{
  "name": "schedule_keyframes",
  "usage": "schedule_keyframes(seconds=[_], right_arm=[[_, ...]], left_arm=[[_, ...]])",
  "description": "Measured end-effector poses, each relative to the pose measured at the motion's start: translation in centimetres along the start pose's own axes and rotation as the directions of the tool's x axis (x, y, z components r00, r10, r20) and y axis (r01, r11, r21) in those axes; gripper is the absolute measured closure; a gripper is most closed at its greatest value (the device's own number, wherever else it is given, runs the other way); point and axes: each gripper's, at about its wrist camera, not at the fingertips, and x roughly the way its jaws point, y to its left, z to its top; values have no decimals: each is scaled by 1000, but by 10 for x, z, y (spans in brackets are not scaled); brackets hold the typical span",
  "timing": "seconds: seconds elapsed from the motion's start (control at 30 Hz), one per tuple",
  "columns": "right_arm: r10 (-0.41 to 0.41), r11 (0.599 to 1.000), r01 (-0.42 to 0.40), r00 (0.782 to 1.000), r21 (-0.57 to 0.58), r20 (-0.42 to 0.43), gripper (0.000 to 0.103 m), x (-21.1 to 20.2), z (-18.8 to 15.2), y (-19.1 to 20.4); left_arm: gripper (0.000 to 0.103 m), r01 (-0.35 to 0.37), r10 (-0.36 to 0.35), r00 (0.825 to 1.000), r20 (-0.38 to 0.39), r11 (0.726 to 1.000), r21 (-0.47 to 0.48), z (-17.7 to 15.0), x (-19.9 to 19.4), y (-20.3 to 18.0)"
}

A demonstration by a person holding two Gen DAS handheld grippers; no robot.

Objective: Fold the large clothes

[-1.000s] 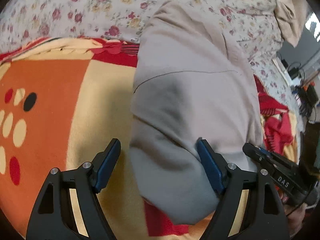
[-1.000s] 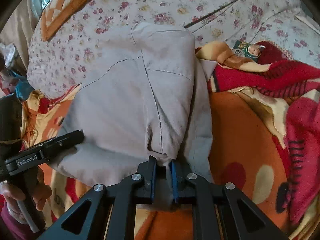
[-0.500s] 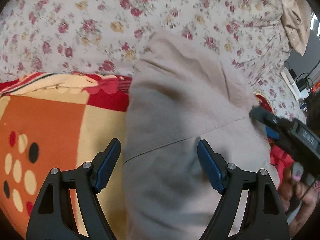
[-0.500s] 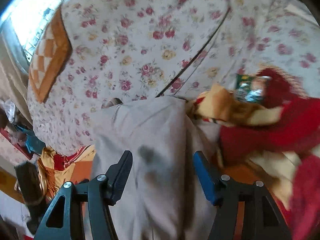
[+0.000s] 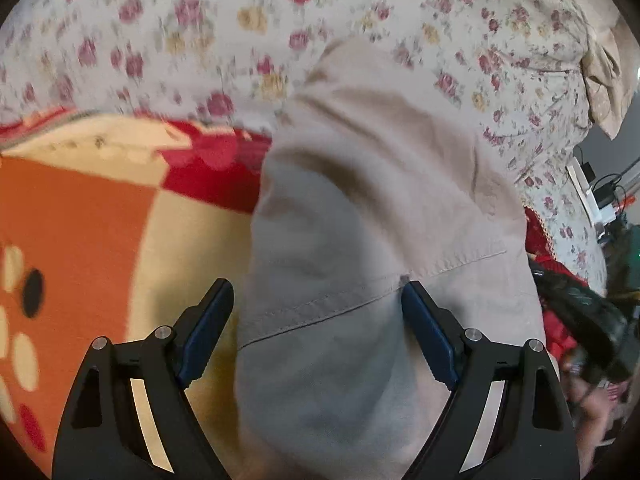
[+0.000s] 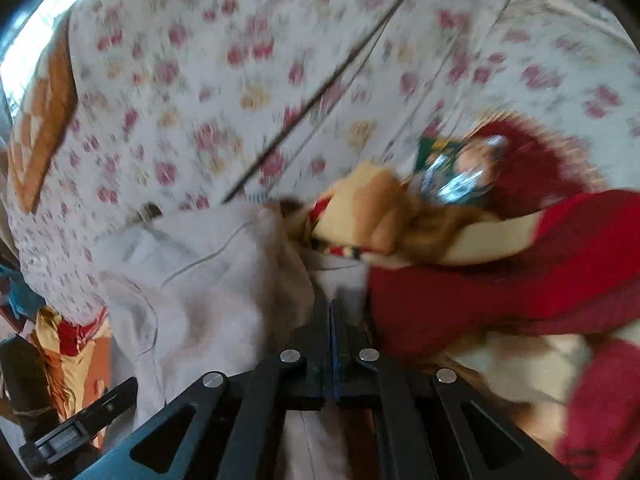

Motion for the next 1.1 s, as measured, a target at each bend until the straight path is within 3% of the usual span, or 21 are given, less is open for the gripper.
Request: schedule_keyframes(seconds=[0.03, 0.07, 0.13, 0.17, 0.27, 0.37, 0.43, 0.5, 0.57, 0.7, 0.8, 0.93, 0.97, 1.03, 1.1], right_arm=[[3, 1000, -3, 1000, 1, 14, 90, -9, 1, -1], [19, 1000, -19, 999, -1, 29, 73, -20, 1, -1], [61, 998, -60, 997, -13, 46, 58, -38, 1, 3], [78, 997, -77, 996, -27, 52, 58, -44, 0, 7], [152, 979, -147, 988, -141, 27, 58, -50, -7, 39], [168, 958, -167, 986, -232, -17, 59, -34, -14, 72], [94, 959, -105, 994, -262, -51, 62, -9, -17, 76], [-74, 951, 50, 995, -304, -66, 62, 21, -22, 67], [-102, 957, 79, 992, -278, -71, 62, 36, -25, 51], [-90, 966, 74, 994, -247, -55, 62, 7, -25, 41], [2, 962, -15, 999, -272, -48, 62, -42, -39, 44], [104, 935, -126, 991, -332, -83, 44, -69, -75, 53], [89, 930, -120, 991, -348, -104, 44, -63, -84, 54], [-26, 921, -33, 989, -388, -146, 42, -37, -101, 52], [-20, 938, -33, 988, -346, -151, 40, -32, -105, 44]], left_arm=[[16, -4, 4, 1000, 13, 1000, -2, 3, -6, -1], [16, -11, 11, 1000, 26, 1000, -4, 6, -11, -2], [16, -64, 64, 997, 37, 998, 3, 13, -16, -5], [16, -92, 91, 995, 50, 996, 4, 18, -19, -6], [16, -81, 81, 994, 67, 997, -11, 27, -20, -8], [16, -91, 91, 996, -7, 996, 11, 31, 5, -12], [16, -105, 105, 994, -24, 994, 14, 27, 22, -15], [15, -77, 76, 997, -26, 997, -2, 20, 33, -12], [15, -67, 67, 998, -6, 998, -6, 16, 30, -11], [15, -71, 71, 997, 28, 997, 27, 8, 0, -7], [15, -50, 48, 998, 48, 997, 57, -6, -21, 5], [15, -47, 45, 998, 35, 998, 50, -34, -21, 23], [15, -35, 34, 999, 35, 999, 31, -41, -19, 27], [15, -7, 7, 1000, 13, 1000, -9, -50, -18, 32], [15, 19, -20, 1000, -6, 1000, -16, -51, -28, 31]])
